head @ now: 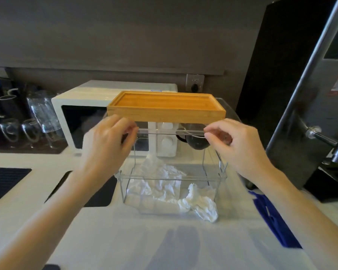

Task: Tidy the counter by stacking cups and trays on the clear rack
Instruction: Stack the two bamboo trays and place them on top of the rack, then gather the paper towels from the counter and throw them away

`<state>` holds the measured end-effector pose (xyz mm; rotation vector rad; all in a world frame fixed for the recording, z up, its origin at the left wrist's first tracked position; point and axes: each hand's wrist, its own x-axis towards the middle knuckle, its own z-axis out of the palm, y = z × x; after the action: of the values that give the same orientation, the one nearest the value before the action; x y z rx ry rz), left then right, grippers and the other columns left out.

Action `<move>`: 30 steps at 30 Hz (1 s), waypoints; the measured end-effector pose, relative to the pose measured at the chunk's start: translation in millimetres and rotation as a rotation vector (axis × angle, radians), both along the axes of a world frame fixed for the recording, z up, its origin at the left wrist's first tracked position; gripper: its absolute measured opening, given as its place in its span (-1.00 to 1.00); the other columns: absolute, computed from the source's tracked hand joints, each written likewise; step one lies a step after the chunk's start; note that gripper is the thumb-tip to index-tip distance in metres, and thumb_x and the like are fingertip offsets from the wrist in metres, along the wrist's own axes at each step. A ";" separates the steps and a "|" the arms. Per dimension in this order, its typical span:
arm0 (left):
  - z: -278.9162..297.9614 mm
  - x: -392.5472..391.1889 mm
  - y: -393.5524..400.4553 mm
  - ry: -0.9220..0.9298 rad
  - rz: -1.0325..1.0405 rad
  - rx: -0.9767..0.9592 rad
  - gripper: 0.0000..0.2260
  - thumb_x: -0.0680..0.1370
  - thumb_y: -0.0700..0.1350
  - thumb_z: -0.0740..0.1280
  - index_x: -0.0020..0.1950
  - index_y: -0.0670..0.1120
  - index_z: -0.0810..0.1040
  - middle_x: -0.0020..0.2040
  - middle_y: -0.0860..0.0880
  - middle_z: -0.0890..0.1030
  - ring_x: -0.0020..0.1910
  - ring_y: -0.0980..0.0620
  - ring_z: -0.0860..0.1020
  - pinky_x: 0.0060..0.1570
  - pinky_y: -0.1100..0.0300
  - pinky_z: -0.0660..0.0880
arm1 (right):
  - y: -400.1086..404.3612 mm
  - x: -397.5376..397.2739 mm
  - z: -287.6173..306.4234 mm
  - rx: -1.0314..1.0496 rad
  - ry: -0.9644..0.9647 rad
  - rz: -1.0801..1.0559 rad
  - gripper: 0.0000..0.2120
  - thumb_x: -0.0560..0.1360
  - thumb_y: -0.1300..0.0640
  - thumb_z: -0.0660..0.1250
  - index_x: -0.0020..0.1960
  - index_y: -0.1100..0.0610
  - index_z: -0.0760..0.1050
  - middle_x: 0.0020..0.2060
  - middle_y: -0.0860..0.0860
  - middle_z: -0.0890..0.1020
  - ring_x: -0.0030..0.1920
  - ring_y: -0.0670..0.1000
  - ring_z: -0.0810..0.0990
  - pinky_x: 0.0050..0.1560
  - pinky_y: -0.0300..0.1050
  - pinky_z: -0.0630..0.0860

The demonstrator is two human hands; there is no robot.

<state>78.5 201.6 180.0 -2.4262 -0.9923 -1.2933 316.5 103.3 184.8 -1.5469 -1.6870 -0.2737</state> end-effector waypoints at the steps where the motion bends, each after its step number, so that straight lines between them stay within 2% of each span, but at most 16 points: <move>1: -10.5 2.8 -8.2 0.047 -0.065 -0.004 -0.80 0.50 -0.08 0.21 -0.13 -0.17 0.57 -0.24 -0.10 0.63 -0.30 -0.02 0.56 -0.38 0.15 0.51 | -5.4 -4.6 -8.9 -0.042 -0.020 0.048 -0.82 0.45 0.07 0.29 -0.01 0.09 0.59 -0.19 -0.09 0.61 -0.20 -0.09 0.57 -0.19 -0.27 0.50; 4: -52.9 12.0 -25.0 0.238 -0.277 -0.064 -0.81 0.49 -0.10 0.22 -0.18 -0.14 0.58 -0.33 -0.05 0.62 -0.37 0.03 0.57 -0.39 0.26 0.50 | -15.5 -10.9 -46.7 -0.241 -0.094 0.151 -0.80 0.47 0.04 0.24 -0.02 0.08 0.59 -0.19 -0.09 0.64 -0.23 -0.08 0.58 -0.23 -0.19 0.54; 6: -86.9 17.8 -28.8 0.376 -0.356 -0.180 -0.79 0.50 -0.08 0.19 -0.18 -0.13 0.58 -0.33 -0.05 0.63 -0.37 -0.01 0.58 -0.41 0.20 0.53 | -17.4 -9.2 -77.5 -0.364 -0.143 0.175 -0.82 0.50 0.08 0.24 0.00 0.09 0.59 -0.16 -0.03 0.67 -0.21 -0.04 0.60 -0.20 -0.14 0.54; 8: -120.7 25.5 -24.8 0.453 -0.367 -0.332 -0.72 0.52 -0.03 0.12 -0.11 -0.12 0.58 -0.23 -0.08 0.65 -0.26 -0.07 0.61 -0.34 0.11 0.58 | -16.5 -5.3 -107.8 -0.468 -0.150 0.160 -0.79 0.52 0.11 0.20 0.08 0.10 0.55 -0.05 0.01 0.66 -0.07 0.03 0.61 -0.10 -0.07 0.53; 10: -149.4 37.0 -16.2 0.467 -0.325 -0.474 -0.62 0.52 0.03 0.03 0.07 -0.11 0.56 0.00 -0.12 0.65 -0.01 -0.12 0.61 -0.09 0.01 0.59 | -12.9 -1.3 -133.5 -0.581 -0.133 0.098 -0.72 0.55 0.14 0.13 0.23 0.11 0.45 0.16 0.04 0.57 0.18 0.07 0.49 0.09 -0.01 0.46; 12: -173.0 49.1 -4.8 0.462 -0.261 -0.641 -0.61 0.55 0.00 0.06 0.28 -0.15 0.43 0.28 -0.18 0.50 0.27 -0.13 0.45 0.26 0.02 0.40 | -8.2 2.2 -155.6 -0.671 -0.140 0.036 -0.63 0.57 0.15 0.07 0.37 0.11 0.28 0.35 0.05 0.41 0.35 0.08 0.30 0.26 -0.03 0.33; 13: -182.7 55.9 1.9 0.458 -0.224 -0.710 -0.61 0.57 -0.04 0.09 0.36 -0.16 0.31 0.40 -0.19 0.36 0.38 -0.13 0.32 0.35 0.04 0.26 | -5.8 3.5 -165.4 -0.703 -0.146 0.009 -0.59 0.58 0.14 0.05 0.42 0.11 0.19 0.42 0.07 0.31 0.41 0.08 0.21 0.34 -0.03 0.25; 15: -196.4 67.7 15.6 0.453 -0.134 -0.804 -0.54 0.58 -0.04 0.09 0.46 -0.09 0.10 0.51 -0.15 0.09 0.49 -0.12 0.07 0.44 0.01 0.06 | -1.1 3.4 -182.4 -0.761 -0.148 -0.046 -0.53 0.59 0.11 0.00 0.48 0.06 0.02 0.50 0.09 0.12 0.47 0.11 0.06 0.43 -0.02 0.09; 18: -209.7 82.6 34.2 0.526 0.046 -0.850 -0.49 0.57 0.12 0.01 0.48 0.07 -0.06 0.54 -0.09 -0.13 0.51 -0.11 -0.14 0.45 -0.08 -0.12 | 4.1 2.3 -203.4 -0.826 -0.170 -0.086 -0.49 0.59 0.14 -0.01 0.49 0.03 -0.10 0.52 0.12 0.00 0.48 0.17 0.03 0.45 0.03 0.09; 20: -216.7 87.9 41.2 0.610 0.137 -0.906 -0.49 0.56 0.16 -0.05 0.47 0.11 -0.12 0.53 -0.09 -0.20 0.50 -0.11 -0.20 0.44 -0.13 -0.20 | 5.8 1.8 -214.5 -0.813 -0.169 -0.096 -0.46 0.56 0.21 0.03 0.49 0.07 -0.07 0.50 0.16 0.07 0.45 0.20 0.14 0.40 0.04 0.19; 22: -222.9 89.0 42.9 0.615 0.176 -0.971 -0.50 0.56 0.17 -0.07 0.47 0.13 -0.11 0.54 -0.09 -0.18 0.50 -0.12 -0.21 0.44 -0.17 -0.21 | 7.9 2.9 -223.4 -0.746 -0.168 -0.111 -0.45 0.50 0.28 0.14 0.46 0.12 0.09 0.42 0.20 0.28 0.36 0.23 0.31 0.30 0.03 0.33; 24: -228.6 86.8 41.4 0.586 0.198 -0.967 -0.52 0.56 0.16 -0.05 0.46 0.15 -0.03 0.54 -0.09 -0.09 0.51 -0.13 -0.17 0.43 -0.19 -0.17 | 12.5 3.7 -231.5 -0.597 -0.217 -0.126 -0.48 0.35 0.33 0.30 0.30 0.15 0.38 0.15 0.19 0.58 0.10 0.23 0.56 0.05 -0.03 0.52; 26: -229.9 82.3 37.6 0.539 0.210 -0.902 -0.56 0.55 0.11 0.02 0.43 0.11 0.14 0.51 -0.11 0.10 0.49 -0.12 -0.01 0.42 -0.14 -0.03 | 16.5 4.7 -235.0 -0.479 -0.210 -0.166 -0.59 0.22 0.30 0.38 0.06 0.11 0.55 -0.16 0.08 0.69 -0.18 0.16 0.64 -0.24 -0.13 0.56; 27: -229.2 78.9 35.4 0.494 0.197 -0.860 -0.60 0.54 0.07 0.07 0.39 0.08 0.23 0.46 -0.12 0.22 0.45 -0.12 0.11 0.38 -0.09 0.07 | 17.8 4.2 -233.8 -0.454 -0.200 -0.181 -0.65 0.20 0.29 0.40 -0.02 0.10 0.57 -0.23 0.05 0.69 -0.23 0.14 0.63 -0.30 -0.16 0.55; 30: -223.1 67.4 25.1 0.329 0.123 -0.775 -0.72 0.51 -0.06 0.20 0.20 -0.08 0.47 0.24 -0.15 0.48 0.23 -0.16 0.39 0.16 0.01 0.34 | 21.1 3.4 -233.9 -0.451 -0.187 -0.210 -0.72 0.19 0.30 0.48 -0.13 0.11 0.60 -0.27 0.02 0.67 -0.28 0.13 0.62 -0.35 -0.17 0.54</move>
<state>145.9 226.7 -43.1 -2.8932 -1.7320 -0.4646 320.0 124.3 -49.1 -2.0932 -1.8158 -0.1543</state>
